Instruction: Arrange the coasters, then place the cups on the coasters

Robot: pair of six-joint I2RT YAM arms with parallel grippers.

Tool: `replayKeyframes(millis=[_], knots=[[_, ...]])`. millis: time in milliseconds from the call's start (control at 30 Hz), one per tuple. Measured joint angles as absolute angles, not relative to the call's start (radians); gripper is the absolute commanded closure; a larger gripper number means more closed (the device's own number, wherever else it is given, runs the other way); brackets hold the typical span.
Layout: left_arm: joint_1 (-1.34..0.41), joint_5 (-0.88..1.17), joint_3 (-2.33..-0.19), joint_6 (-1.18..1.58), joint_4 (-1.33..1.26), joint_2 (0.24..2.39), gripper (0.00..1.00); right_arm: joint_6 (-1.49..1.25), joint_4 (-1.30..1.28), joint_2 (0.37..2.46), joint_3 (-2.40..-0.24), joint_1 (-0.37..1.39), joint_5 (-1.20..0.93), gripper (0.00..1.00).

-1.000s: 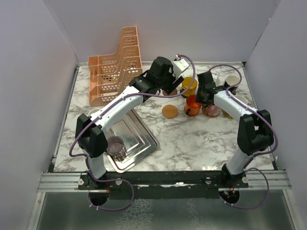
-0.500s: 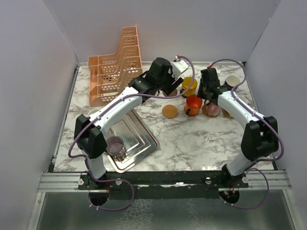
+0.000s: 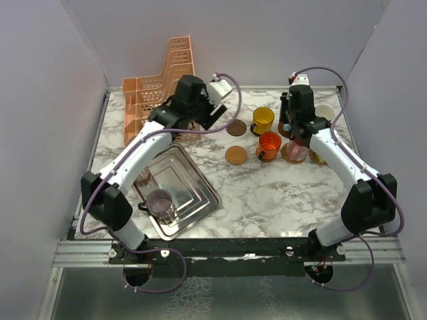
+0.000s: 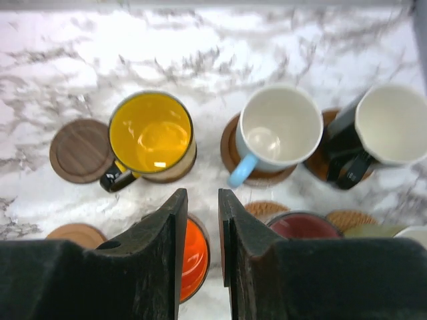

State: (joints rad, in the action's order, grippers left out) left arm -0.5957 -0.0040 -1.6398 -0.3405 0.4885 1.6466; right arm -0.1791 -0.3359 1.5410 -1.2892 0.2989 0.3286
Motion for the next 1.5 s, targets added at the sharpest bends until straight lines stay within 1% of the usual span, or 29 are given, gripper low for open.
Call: replayKeyframes(millis=[100,267,467,667,800,900,933,967,1000,1033,1267,1300,1367,1433,1500], knots=[[-0.481,0.043,-1.555,-0.357,0.502,1.566,0.25,-0.095,-0.237,1.492,-1.255,0.299,0.317,0.71],[-0.308,0.065,-1.425,-0.384,0.562,1.448,0.25,0.030,-0.141,1.449,-1.237,0.299,0.263,0.72],[-0.113,0.078,-1.338,-0.403,0.618,1.352,0.25,0.124,-0.134,1.446,-1.235,0.297,0.106,0.70],[0.062,0.082,-1.324,-0.406,0.623,1.338,0.25,0.176,-0.160,1.423,-1.204,0.297,-0.086,0.66],[0.176,0.085,-1.321,-0.408,0.622,1.365,0.25,0.203,-0.188,1.420,-1.202,0.297,-0.208,0.60],[0.212,0.085,-1.307,-0.408,0.622,1.395,0.25,0.223,-0.218,1.417,-1.202,0.297,-0.303,0.57],[0.214,0.086,-1.299,-0.408,0.622,1.402,0.25,0.229,-0.225,1.415,-1.202,0.297,-0.323,0.52],[0.214,0.086,-1.291,-0.408,0.623,1.408,0.25,0.234,-0.233,1.414,-1.202,0.297,-0.346,0.36],[0.214,0.086,-1.282,-0.408,0.623,1.413,0.25,0.239,-0.238,1.413,-1.202,0.297,-0.363,0.28],[0.214,0.086,-1.275,-0.408,0.625,1.418,0.25,0.242,-0.241,1.413,-1.202,0.297,-0.375,0.26],[0.214,0.086,-1.271,-0.408,0.630,1.451,0.25,0.259,-0.276,1.413,-1.202,0.297,-0.435,0.26],[0.214,0.086,-1.271,-0.408,0.630,1.455,0.29,0.260,-0.279,1.413,-1.202,0.297,-0.438,0.26],[0.216,0.151,-1.275,-0.590,0.695,1.462,0.31,0.259,-0.287,1.413,-1.202,0.297,-0.444,0.26],[0.218,0.218,-1.269,-0.818,0.827,1.462,0.35,0.259,-0.290,1.413,-1.202,0.297,-0.450,0.26],[0.213,0.263,-1.253,-0.977,0.931,1.466,0.37,0.259,-0.292,1.413,-1.202,0.297,-0.458,0.26]])
